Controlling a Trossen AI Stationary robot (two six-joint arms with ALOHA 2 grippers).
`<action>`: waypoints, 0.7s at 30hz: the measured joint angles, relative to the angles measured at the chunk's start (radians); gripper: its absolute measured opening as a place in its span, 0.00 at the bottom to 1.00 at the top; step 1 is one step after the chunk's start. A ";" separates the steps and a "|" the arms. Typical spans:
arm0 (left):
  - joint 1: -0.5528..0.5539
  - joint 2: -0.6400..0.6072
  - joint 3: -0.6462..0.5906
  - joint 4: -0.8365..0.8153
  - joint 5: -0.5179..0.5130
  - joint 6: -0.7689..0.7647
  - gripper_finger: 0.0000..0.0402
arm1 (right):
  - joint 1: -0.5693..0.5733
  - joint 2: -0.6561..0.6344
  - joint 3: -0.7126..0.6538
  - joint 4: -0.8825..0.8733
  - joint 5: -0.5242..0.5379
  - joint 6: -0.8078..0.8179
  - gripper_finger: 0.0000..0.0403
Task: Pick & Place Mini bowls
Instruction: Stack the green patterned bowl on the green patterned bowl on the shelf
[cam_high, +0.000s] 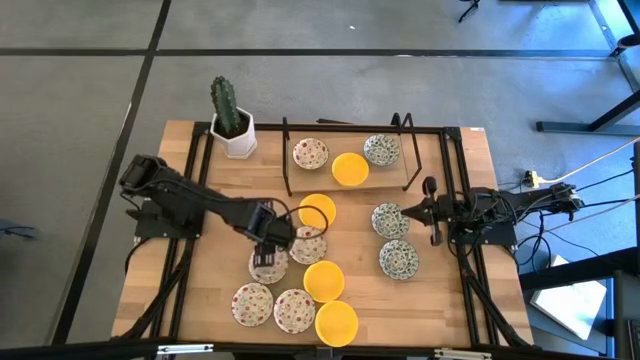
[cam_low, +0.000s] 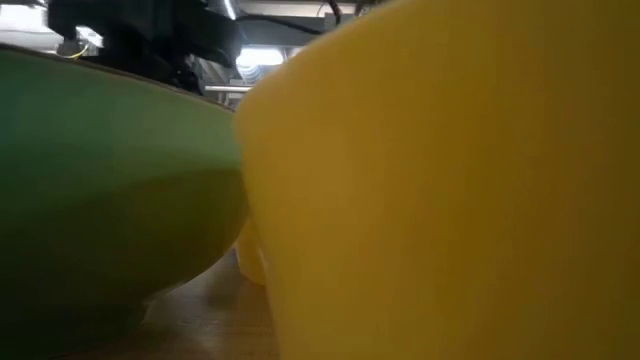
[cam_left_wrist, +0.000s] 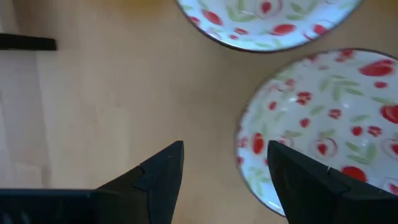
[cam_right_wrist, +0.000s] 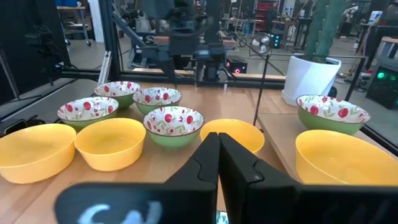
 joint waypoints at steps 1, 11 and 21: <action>0.008 0.000 0.000 0.003 0.003 0.011 0.56 | 0.000 0.000 0.000 0.000 -0.003 -0.001 0.02; 0.044 0.000 -0.140 0.146 0.127 0.080 0.56 | 0.000 0.000 0.000 -0.022 -0.007 -0.003 0.02; 0.049 0.000 -0.232 0.229 0.123 0.074 0.56 | 0.000 0.000 0.000 -0.022 -0.007 -0.003 0.02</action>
